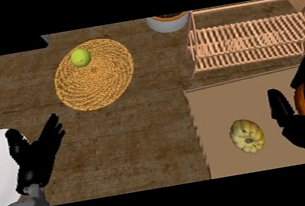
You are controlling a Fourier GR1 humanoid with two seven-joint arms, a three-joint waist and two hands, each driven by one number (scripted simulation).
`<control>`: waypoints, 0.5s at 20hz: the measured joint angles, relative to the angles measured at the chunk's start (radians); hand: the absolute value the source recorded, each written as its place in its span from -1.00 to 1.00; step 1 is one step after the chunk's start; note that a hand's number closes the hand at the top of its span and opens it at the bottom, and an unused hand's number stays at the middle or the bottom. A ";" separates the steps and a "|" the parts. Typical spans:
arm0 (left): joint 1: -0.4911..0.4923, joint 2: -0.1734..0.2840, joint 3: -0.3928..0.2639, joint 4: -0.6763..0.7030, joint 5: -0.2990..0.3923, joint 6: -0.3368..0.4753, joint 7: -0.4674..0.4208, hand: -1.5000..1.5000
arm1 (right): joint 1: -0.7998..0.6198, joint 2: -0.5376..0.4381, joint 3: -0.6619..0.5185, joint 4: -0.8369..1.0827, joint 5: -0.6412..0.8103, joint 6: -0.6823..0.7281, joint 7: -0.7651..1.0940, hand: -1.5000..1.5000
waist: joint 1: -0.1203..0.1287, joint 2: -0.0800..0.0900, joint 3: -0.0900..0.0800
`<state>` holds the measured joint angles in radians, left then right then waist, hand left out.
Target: Pick the tomato from the tray and place it in the tiered shelf
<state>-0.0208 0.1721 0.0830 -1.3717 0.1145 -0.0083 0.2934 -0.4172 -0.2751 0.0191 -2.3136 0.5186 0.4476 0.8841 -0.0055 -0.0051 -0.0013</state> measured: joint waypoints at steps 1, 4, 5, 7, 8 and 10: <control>0.002 -0.001 0.000 -0.002 0.001 -0.003 -0.001 0.00 | -0.045 -0.011 -0.028 0.007 -0.026 0.012 0.019 1.00 | 0.002 0.000 0.000; -0.015 -0.002 0.004 0.027 -0.002 -0.006 -0.015 0.00 | -0.171 -0.050 -0.132 0.078 -0.108 0.023 0.045 1.00 | 0.004 0.002 0.000; -0.023 -0.007 0.003 0.027 -0.004 0.001 -0.010 0.00 | -0.218 -0.066 -0.157 0.117 -0.125 0.023 0.052 1.00 | 0.005 0.002 0.000; -0.027 -0.007 0.000 0.016 -0.008 0.006 0.007 0.00 | -0.295 -0.102 -0.208 0.190 -0.153 0.025 0.052 1.00 | 0.008 0.003 0.000; -0.032 -0.009 -0.001 0.020 -0.010 0.007 0.006 0.00 | -0.322 -0.123 -0.238 0.228 -0.169 0.029 0.045 1.00 | 0.008 0.003 0.000; -0.038 -0.009 0.000 0.026 -0.009 0.002 0.004 0.00 | -0.388 -0.160 -0.269 0.304 -0.187 0.032 0.042 1.00 | 0.009 0.003 0.000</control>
<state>-0.0585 0.1633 0.0830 -1.3460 0.1056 -0.0064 0.2970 -0.8054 -0.4346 -0.2502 -2.0099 0.3317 0.4795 0.9258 0.0038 -0.0016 -0.0012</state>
